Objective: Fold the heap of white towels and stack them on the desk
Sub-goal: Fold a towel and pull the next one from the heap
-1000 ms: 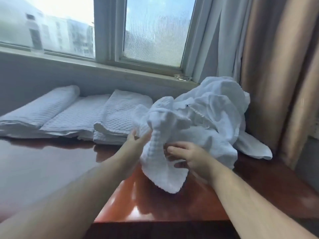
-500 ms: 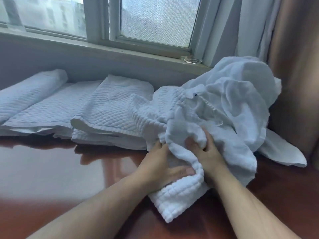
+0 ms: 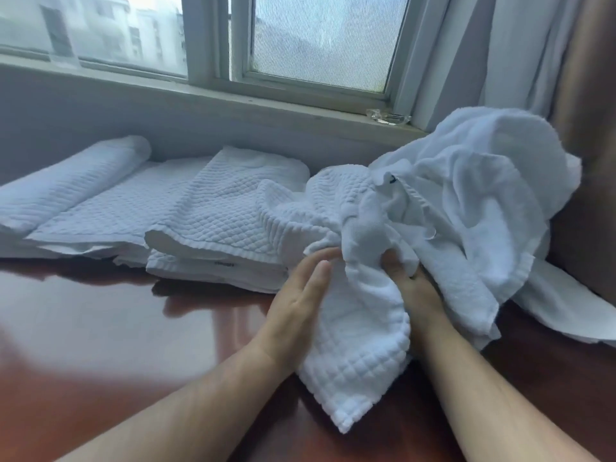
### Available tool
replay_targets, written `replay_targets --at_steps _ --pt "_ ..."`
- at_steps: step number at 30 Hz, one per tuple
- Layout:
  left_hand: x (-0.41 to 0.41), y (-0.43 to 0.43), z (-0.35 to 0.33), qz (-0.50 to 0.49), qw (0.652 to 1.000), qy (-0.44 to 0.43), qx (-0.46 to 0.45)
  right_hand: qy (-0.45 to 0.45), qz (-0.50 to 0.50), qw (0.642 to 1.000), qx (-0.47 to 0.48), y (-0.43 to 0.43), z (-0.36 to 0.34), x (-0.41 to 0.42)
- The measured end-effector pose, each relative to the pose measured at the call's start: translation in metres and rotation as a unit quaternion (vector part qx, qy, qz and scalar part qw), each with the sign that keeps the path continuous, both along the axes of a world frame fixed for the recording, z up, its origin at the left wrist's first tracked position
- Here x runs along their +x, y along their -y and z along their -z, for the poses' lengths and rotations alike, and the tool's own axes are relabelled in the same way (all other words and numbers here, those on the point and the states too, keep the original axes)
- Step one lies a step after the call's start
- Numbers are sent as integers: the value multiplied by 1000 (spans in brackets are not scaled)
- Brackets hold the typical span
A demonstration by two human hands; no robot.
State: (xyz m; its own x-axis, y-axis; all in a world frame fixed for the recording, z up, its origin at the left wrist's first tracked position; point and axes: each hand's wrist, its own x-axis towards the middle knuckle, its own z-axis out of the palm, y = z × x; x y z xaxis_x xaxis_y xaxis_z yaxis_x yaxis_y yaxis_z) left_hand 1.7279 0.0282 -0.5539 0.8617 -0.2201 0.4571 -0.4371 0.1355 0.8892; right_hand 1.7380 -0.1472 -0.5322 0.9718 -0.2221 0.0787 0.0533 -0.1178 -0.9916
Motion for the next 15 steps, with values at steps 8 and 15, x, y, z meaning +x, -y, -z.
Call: replay_targets --at_steps 8,15 --pt "-26 -87 -10 -70 993 17 95 -3 -135 949 286 -30 -24 -55" --pt "-14 -86 -22 -148 859 168 460 -67 -108 982 136 -12 -52 -83"
